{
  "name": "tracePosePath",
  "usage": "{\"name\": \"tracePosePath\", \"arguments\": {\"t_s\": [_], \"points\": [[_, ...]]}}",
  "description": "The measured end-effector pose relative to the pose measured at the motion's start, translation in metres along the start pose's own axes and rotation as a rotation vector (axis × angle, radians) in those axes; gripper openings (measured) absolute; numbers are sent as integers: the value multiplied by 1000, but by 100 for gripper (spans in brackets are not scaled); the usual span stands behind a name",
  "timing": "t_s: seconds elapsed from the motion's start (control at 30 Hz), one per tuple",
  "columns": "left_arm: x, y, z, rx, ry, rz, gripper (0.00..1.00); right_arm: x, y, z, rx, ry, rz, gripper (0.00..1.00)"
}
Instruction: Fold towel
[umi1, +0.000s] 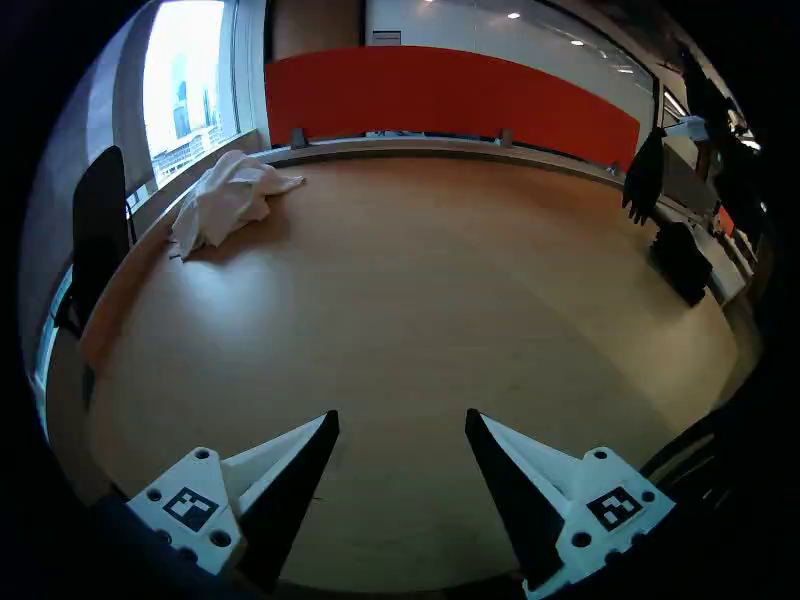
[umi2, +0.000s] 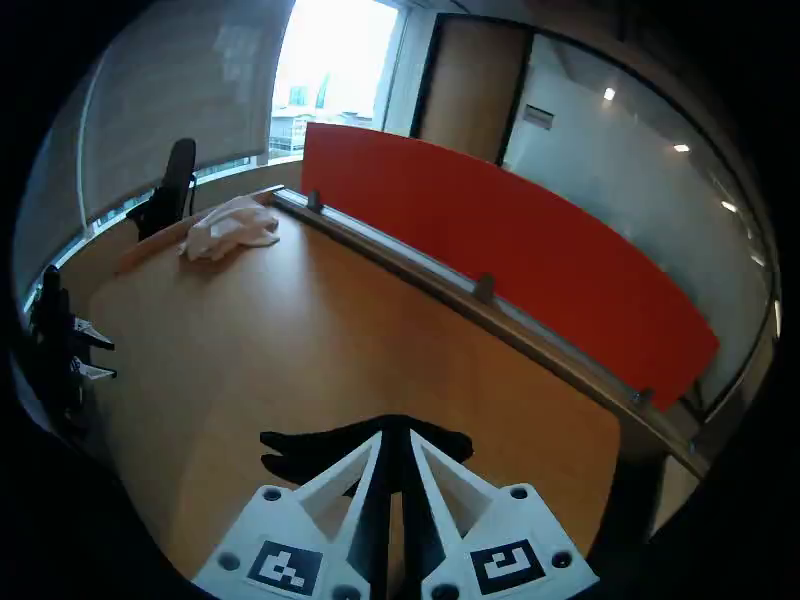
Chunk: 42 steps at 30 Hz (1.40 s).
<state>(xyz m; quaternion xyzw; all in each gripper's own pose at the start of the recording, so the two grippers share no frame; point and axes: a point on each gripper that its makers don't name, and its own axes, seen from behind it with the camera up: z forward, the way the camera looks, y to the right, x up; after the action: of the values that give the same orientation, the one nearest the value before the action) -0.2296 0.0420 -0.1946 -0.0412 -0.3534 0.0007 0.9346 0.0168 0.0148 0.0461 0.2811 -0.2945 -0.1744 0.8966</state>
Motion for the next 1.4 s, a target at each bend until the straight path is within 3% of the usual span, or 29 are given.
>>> {"name": "tracePosePath", "arguments": {"t_s": [0.4, 0.7, 1.07, 1.4], "points": [[6, 5, 3, -4, -1, 16, 94, -25, 71, -19, -98, -50, 40, 5], [8, 8, 5, -5, -4, 22, 94, -38, 106, -30, -147, -77, 67, 5], [8, 12, 5, -9, -9, 28, 94, -53, 120, -41, -176, -90, 81, 5], [9, 15, 6, -19, -12, 42, 94, -85, 122, -64, -203, -108, 124, 5]]}}
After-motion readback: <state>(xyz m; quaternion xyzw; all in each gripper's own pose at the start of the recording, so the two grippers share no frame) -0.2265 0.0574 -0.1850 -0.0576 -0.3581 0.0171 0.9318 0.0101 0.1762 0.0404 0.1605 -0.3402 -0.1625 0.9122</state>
